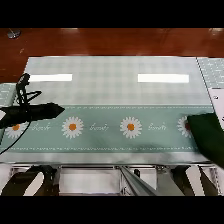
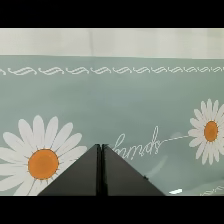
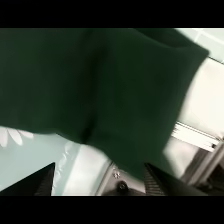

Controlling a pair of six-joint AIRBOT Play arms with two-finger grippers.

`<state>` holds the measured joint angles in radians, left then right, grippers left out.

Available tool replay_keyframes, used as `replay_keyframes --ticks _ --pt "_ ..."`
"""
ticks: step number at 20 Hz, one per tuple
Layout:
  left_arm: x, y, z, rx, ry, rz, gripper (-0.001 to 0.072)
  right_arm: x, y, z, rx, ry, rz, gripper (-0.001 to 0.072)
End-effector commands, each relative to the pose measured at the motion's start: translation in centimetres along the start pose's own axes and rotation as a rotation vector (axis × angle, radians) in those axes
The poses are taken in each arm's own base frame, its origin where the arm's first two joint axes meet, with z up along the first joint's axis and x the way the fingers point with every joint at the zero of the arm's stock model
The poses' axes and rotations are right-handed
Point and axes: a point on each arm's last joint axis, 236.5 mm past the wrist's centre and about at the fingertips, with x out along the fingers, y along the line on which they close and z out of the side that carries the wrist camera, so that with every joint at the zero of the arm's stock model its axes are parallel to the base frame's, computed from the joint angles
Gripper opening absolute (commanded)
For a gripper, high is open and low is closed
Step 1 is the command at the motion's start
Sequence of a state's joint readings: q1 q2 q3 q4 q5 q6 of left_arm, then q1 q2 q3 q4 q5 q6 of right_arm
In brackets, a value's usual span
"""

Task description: Fold the shirts.

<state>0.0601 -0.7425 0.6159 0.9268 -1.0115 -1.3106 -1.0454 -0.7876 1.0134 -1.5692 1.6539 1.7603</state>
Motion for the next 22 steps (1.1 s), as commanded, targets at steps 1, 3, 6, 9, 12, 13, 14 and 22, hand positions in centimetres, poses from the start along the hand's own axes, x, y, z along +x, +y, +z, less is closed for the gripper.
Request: replay_keyframes --ticks 1,3,6,9,12,13,14,22 --pt "-0.1 0.1 0.2 0.034 -0.003 0.005 0.0018 -0.3 3.8 1.9 0.019 -0.067 0.172 0.0624" --pt "-0.5 -0.1 1.3 0.052 -0.003 0.016 0.0018 -3.6 10.9 4.3 -0.065 -0.159 0.417 0.0446" --pt "-2.8 -2.5 8.1 0.122 -0.079 0.001 0.0018 -12.2 24.3 4.0 -0.408 -0.327 0.792 0.0034" --pt "-5.3 -6.9 15.4 0.235 -0.173 -0.038 0.0017 -15.8 34.5 -3.8 -0.752 -0.347 0.92 0.0034" --pt "-4.2 -9.6 16.7 0.293 -0.157 -0.052 0.0017 -10.1 39.5 -15.4 -1.15 -0.25 0.79 0.0035" --pt "-2.9 -9.2 15.6 0.281 -0.115 -0.032 0.0018 -6.9 39.9 -18.5 -1.26 -0.214 0.689 0.0035" --pt "-1.3 -8.2 14.1 0.229 -0.066 -0.008 0.0017 -3.8 39.9 -20.5 -1.332 -0.188 0.591 0.0035" --pt "2.8 2.6 9.4 0.034 0.055 0.167 0.0018 10.4 36.4 -19.5 -1.192 -0.062 0.14 0.0035"
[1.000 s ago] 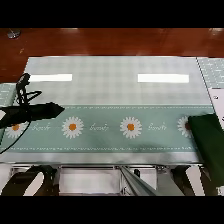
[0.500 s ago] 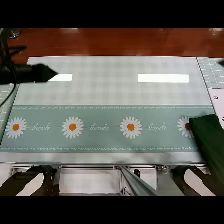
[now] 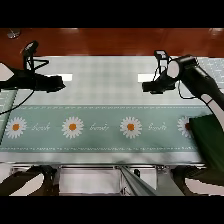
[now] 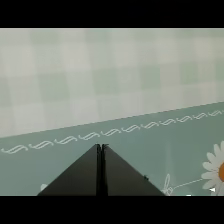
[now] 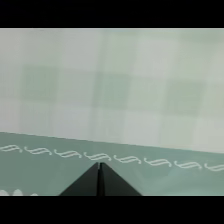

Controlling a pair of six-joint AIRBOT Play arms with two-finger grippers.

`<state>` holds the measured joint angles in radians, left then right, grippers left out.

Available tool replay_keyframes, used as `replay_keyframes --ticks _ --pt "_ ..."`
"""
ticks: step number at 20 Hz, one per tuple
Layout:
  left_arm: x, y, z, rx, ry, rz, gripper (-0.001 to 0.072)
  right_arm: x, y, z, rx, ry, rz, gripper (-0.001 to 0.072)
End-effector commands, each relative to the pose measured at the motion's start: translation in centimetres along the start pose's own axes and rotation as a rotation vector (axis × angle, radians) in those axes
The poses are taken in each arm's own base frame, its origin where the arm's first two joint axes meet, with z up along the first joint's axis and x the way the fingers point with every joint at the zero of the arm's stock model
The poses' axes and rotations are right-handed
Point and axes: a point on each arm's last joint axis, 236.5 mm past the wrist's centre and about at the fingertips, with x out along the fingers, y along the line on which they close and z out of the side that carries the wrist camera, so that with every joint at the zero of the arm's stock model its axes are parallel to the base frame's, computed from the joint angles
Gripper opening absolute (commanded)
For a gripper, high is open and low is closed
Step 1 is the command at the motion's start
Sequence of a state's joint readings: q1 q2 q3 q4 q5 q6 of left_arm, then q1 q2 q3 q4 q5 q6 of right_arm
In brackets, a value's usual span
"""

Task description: Fold the shirts.

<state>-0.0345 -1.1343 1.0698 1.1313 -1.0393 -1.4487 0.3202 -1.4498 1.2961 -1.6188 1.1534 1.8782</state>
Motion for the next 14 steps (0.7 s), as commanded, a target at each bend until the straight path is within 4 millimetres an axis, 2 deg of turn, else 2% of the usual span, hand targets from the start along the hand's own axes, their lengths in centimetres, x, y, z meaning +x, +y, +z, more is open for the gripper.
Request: replay_keyframes --ticks 1,4,14 --pt "0.7 3.1 -0.7 -0.018 0.018 0.078 0.0017 2.4 -1.7 -1.4 0.048 0.062 -0.092 0.0035" --pt "0.6 4.7 -1.3 0.047 0.046 0.159 0.0019 2.3 -1.8 -1.4 0.049 0.063 -0.093 0.0035" --pt "0.7 4.6 -1.2 0.046 0.045 0.157 0.0019 2.2 -1.9 -1.8 0.037 0.079 -0.098 0.0035"
